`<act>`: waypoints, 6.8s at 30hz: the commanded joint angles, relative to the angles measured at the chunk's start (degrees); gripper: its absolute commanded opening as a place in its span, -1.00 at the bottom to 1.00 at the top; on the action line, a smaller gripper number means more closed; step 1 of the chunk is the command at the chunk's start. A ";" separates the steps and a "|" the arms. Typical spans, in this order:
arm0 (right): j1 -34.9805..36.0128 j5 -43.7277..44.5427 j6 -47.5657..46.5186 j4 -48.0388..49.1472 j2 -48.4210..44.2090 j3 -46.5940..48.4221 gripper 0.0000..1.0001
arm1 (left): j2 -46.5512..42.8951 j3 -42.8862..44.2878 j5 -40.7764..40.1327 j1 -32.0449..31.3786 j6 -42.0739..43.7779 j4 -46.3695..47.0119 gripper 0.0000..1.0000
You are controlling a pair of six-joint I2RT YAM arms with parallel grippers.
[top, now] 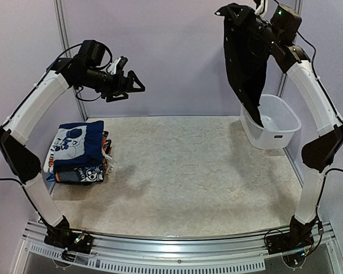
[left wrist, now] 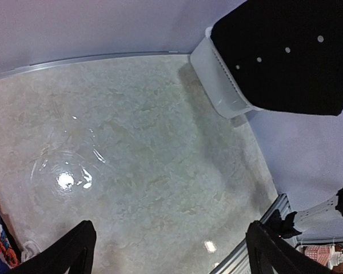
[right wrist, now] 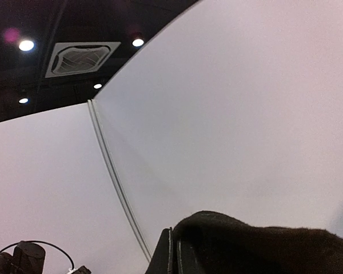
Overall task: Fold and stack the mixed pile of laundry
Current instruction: Pick up the crumpled shirt from the bin, then flatten out the crumpled shirt at the corner of the board.
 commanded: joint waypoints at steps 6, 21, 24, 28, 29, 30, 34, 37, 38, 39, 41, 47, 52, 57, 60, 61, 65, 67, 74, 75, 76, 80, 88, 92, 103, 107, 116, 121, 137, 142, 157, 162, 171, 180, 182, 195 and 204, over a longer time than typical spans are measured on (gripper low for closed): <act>17.99 19.24 -21.97 9.56 -2.66 6.70 -1.00 | -10.23 -8.64 5.26 -0.12 -5.56 4.14 0.80; 34.25 34.36 -58.14 10.82 -0.94 10.35 -1.00 | -15.13 -2.47 2.79 -3.35 6.04 0.96 0.80; 34.76 46.14 -68.50 9.16 1.62 10.11 -1.00 | -16.69 -4.00 -0.42 -7.79 10.05 -0.05 0.80; 34.84 54.27 -73.39 9.52 4.10 10.10 -1.00 | -17.44 -4.28 -4.08 -14.50 13.63 -0.23 0.79; 34.77 55.93 -74.93 9.42 4.62 10.17 -1.00 | -17.45 -4.45 -4.46 -16.69 14.04 0.08 0.80; 34.79 58.02 -77.68 9.51 5.23 10.13 -1.00 | -17.45 -4.83 -4.73 -18.20 14.45 0.57 0.79; 34.52 65.53 -82.62 9.44 6.24 10.10 -1.00 | -16.80 -6.62 -4.51 -24.08 15.18 3.94 0.78; 33.81 69.52 -82.88 8.36 6.21 10.16 -1.00 | -15.13 -6.89 -5.99 -28.41 16.23 5.55 0.77; 33.60 70.80 -82.60 7.79 6.21 10.19 -1.00 | -14.48 -7.01 -6.27 -29.43 16.52 6.29 0.75; 33.29 71.88 -82.02 7.52 6.14 10.13 -1.00 | -13.94 -7.33 -6.37 -30.38 16.73 7.09 0.74; 32.98 73.76 -80.14 5.65 5.91 10.14 -1.00 | -13.38 -9.18 -6.17 -31.65 17.00 10.05 0.73; 32.15 81.24 -78.17 4.85 6.00 10.16 -1.00 | -13.44 -21.73 -8.01 -35.07 18.68 26.79 0.72; 31.84 84.78 -77.16 3.33 6.76 9.94 -1.00 | -9.15 -30.23 -11.60 -36.34 23.60 37.96 0.80; 31.01 86.37 -75.31 0.49 6.55 7.18 -1.00 | -1.23 -29.62 -13.50 -36.20 28.04 32.94 0.72; 30.48 86.62 -74.09 -1.10 5.18 4.61 -1.00 | 0.76 -32.27 -16.14 -35.29 28.30 31.95 0.69; 30.26 86.56 -72.52 -2.19 4.76 3.90 -1.00 | 1.19 -33.25 -16.59 -34.72 28.21 31.57 0.68; 29.89 86.25 -68.20 -5.72 2.80 0.87 -1.00 | 3.12 -36.52 -16.55 -32.08 28.66 31.68 0.63; 29.64 86.03 -66.26 -7.79 2.00 -0.29 -1.00 | 4.88 -37.21 -15.96 -30.50 29.05 31.67 0.62; 27.90 84.37 -59.19 -13.00 -1.47 -4.92 -1.00 | 11.11 -36.65 -13.59 -25.37 28.48 30.59 0.59; 27.79 84.01 -58.02 -13.71 -1.91 -5.66 -1.00 | 12.11 -36.11 -13.29 -24.90 28.74 30.09 0.58; 27.54 83.65 -57.16 -14.81 -2.60 -6.24 -1.00 | 13.20 -35.30 -13.11 -24.58 28.85 29.45 0.58; 26.25 78.85 -49.30 -22.59 -4.21 -7.22 -1.00 | 18.39 -31.30 -12.18 -23.90 30.36 26.85 0.54; 24.44 75.66 -42.43 -26.66 -6.21 -10.40 -1.00 | 25.22 -25.65 -12.86 -23.13 30.33 25.07 0.50; 23.82 74.60 -41.08 -28.13 -6.45 -10.86 -1.00 | 27.07 -24.67 -13.52 -23.08 30.21 25.52 0.39; 23.07 72.60 -36.84 -31.23 -7.40 -12.84 -1.00 | 29.87 -24.14 -16.07 -23.03 24.68 31.22 -0.23; 23.08 72.41 -34.91 -32.52 -8.09 -13.81 -1.00 | 29.59 -24.29 -13.88 -22.91 22.94 32.48 -1.00; 22.63 71.14 -29.74 -34.61 -11.34 -18.25 -1.00 | 7.38 -37.52 -16.05 -22.60 19.65 36.40 -1.00; 22.45 68.37 -25.51 -35.66 -13.56 -21.41 -1.00 | -9.26 -42.78 -21.04 -22.31 19.41 32.28 -1.00; 21.81 53.76 -0.06 -37.72 -25.71 -52.96 -1.00 | -31.72 -24.18 -26.05 -21.94 22.11 19.59 -1.00; 16.09 42.13 2.34 -34.95 -29.90 -63.18 -0.73 | -26.26 -15.54 -23.58 -21.94 22.19 22.59 -1.00; 13.12 12.13 -13.74 -29.05 -38.25 -67.29 0.98 | 2.77 15.10 -33.07 -21.50 19.37 14.75 -1.00; 19.71 10.56 -16.59 -15.37 -42.94 -71.62 0.98 | 6.24 17.86 -31.90 -21.50 18.32 14.44 -1.00; 26.73 12.99 -23.70 -5.42 -37.39 -66.57 0.98 | 6.55 17.95 -32.52 -21.45 18.98 13.61 -1.00; 28.16 12.39 -25.71 -2.17 -28.74 -61.04 0.81 | 5.89 17.89 -33.29 -21.24 19.04 12.89 -1.00; 28.33 13.00 -25.72 -1.82 -27.27 -60.26 0.66 | 5.76 17.86 -33.21 -21.16 19.13 13.02 -1.00; 28.88 21.30 -24.35 -1.33 -26.64 -55.14 -1.00 | 4.28 14.88 -30.87 -20.51 20.41 12.14 -1.00; 22.40 38.65 -19.43 -8.01 -27.16 -44.71 -1.00 | 2.94 5.16 -27.21 -17.95 19.85 4.06 -0.06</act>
